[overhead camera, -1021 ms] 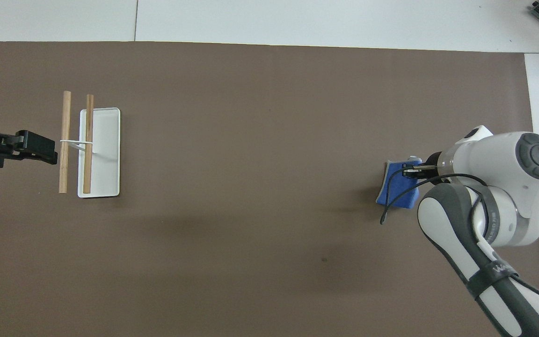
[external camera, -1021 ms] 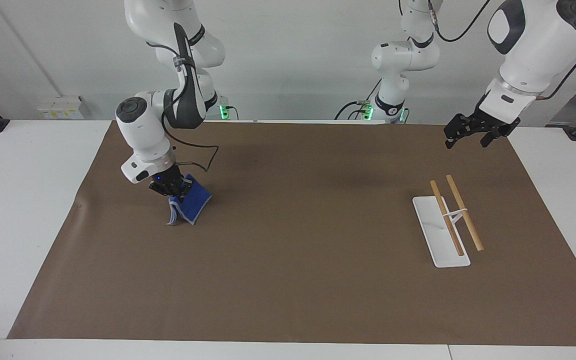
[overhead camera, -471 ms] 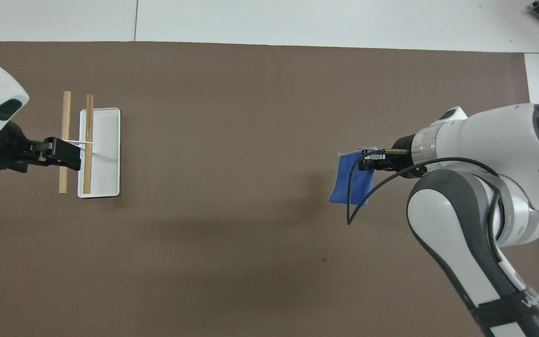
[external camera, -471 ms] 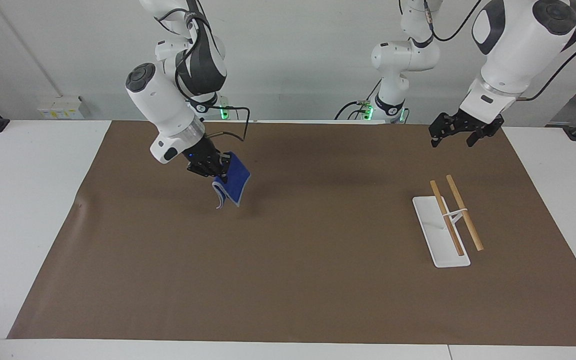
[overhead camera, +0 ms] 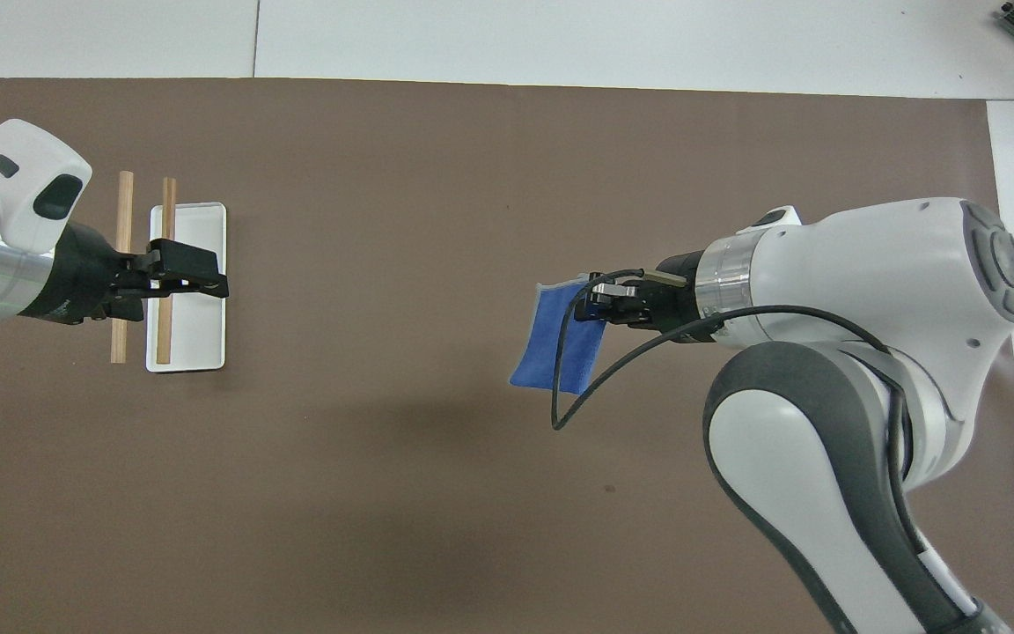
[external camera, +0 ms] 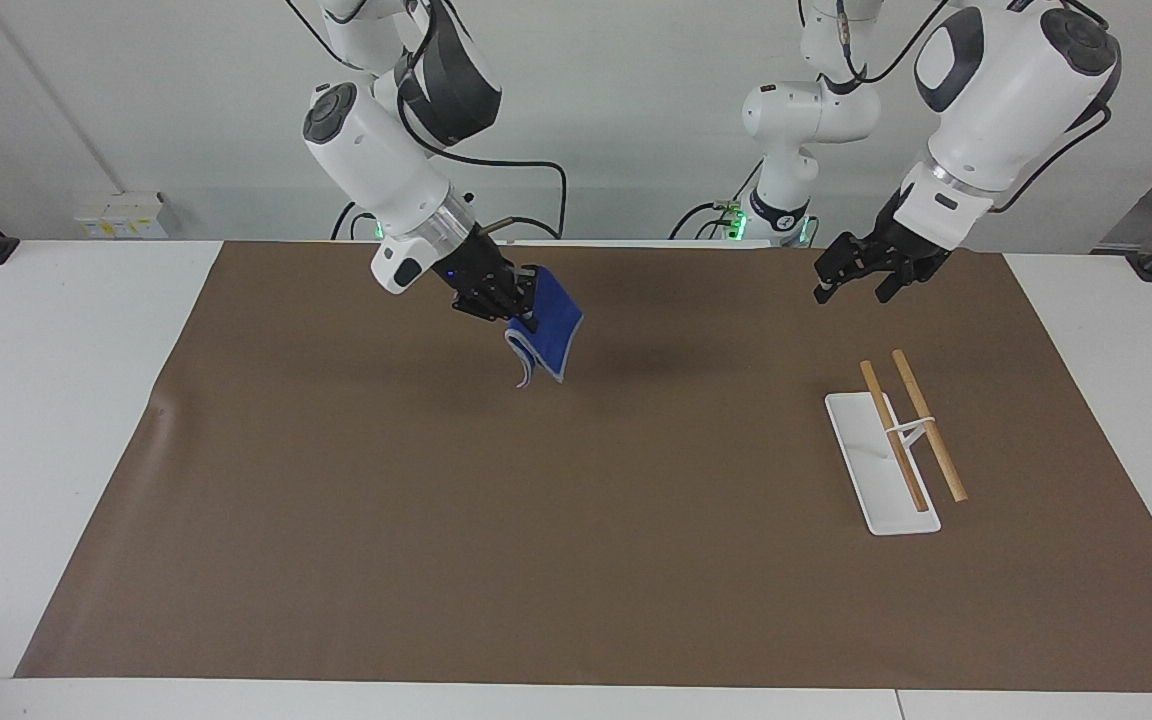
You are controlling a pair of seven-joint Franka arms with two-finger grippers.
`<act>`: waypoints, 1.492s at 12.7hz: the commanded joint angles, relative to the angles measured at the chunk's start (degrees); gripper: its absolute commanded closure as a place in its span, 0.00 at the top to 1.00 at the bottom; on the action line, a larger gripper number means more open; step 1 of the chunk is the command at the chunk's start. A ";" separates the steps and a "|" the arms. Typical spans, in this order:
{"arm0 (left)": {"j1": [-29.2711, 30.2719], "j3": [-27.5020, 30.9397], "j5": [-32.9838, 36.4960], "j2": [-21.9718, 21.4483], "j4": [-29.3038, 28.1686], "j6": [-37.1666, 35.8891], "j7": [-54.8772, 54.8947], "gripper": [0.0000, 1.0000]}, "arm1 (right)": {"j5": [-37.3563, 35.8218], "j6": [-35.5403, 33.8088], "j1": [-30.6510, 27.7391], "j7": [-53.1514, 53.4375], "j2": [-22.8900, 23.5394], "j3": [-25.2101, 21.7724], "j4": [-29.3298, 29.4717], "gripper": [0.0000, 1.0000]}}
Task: Right arm passes towel to left arm to hang
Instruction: 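Carry the towel toward center while the left gripper reaches toward it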
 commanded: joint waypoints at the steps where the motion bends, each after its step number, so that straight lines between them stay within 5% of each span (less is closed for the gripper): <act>1: -1.91 0.58 -5.63 -5.88 -10.44 8.41 -3.47 1.00 | 3.86 0.73 -0.27 0.89 0.32 0.38 0.58 0.00; 6: -5.50 0.58 -16.80 -8.53 -18.20 21.86 -12.50 1.00 | 13.41 2.92 0.52 0.71 0.49 0.47 0.06 0.00; 10: -12.71 0.58 -18.13 -8.70 -19.43 28.99 -27.28 1.00 | 17.84 11.44 6.06 4.03 1.63 0.47 -0.29 0.00; 19: -13.16 0.05 -18.57 -11.60 -23.99 25.13 -39.82 1.00 | 22.67 12.77 7.65 4.93 1.99 0.47 -0.21 0.00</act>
